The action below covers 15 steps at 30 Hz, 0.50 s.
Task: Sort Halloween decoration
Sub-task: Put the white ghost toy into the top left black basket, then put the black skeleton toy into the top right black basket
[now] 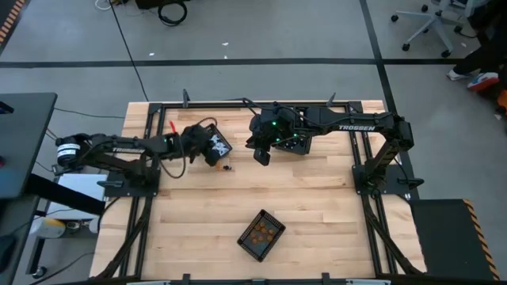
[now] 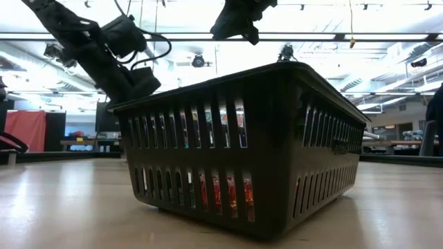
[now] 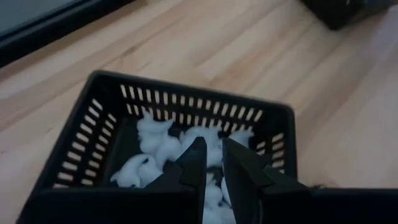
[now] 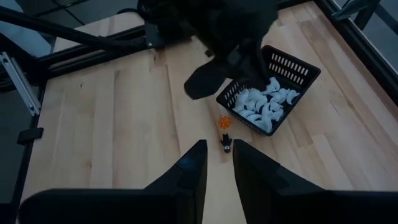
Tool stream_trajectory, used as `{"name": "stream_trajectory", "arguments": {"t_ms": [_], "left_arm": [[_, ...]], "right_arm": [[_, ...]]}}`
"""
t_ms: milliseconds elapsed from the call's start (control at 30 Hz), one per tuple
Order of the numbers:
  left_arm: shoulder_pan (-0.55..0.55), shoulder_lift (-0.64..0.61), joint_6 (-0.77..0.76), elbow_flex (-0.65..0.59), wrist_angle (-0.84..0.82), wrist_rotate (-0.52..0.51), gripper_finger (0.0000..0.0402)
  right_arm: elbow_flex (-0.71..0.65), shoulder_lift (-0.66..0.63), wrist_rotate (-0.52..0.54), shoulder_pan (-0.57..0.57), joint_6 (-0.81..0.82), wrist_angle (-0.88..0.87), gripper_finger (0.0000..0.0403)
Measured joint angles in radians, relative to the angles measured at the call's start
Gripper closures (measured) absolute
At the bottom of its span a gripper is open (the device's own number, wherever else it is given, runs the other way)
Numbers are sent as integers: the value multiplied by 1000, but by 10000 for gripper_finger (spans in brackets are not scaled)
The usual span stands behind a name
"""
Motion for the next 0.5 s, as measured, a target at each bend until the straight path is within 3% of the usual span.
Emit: {"name": "stream_trajectory", "arguments": {"t_ms": [267, 367, 500], "left_arm": [[16, 0, 89, 61, -89, 80, 342], [-29, 0, 180, 86, -98, 157, 342], [-104, 14, 205, 128, -108, 173, 328]], "right_arm": [[0, 0, 0, -2, 11, -9, 320], [0, -23, 8, -16, -7, -48, 320], [0, -69, 27, -40, -36, -68, 320]]}}
